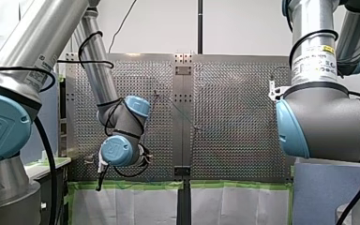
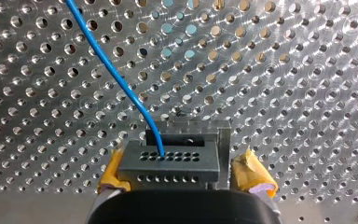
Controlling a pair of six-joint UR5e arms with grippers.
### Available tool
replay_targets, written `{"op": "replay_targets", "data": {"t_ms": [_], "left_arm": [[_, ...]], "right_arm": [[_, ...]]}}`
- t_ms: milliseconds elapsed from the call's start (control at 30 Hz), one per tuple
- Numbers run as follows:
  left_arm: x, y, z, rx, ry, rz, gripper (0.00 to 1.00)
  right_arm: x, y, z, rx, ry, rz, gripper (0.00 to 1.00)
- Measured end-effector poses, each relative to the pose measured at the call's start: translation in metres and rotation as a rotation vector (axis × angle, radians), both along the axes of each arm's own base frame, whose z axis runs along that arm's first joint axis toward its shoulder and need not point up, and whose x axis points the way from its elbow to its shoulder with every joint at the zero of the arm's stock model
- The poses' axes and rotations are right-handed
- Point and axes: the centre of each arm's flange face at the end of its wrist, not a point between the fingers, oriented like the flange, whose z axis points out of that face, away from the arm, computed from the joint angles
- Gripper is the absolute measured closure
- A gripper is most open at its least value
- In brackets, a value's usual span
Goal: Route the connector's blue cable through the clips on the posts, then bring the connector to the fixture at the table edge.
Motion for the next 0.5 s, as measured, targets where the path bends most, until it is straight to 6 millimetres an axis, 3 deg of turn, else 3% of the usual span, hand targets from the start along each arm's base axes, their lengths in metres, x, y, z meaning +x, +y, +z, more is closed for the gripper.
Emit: {"op": "replay_targets", "data": {"t_ms": [500], "left_arm": [[0.0, 0.0, 0.0, 0.0, 0.0, 0.0, 0.0]], "right_arm": [[0.0, 0.0, 0.0, 0.0, 0.0, 0.0, 0.0]]}}
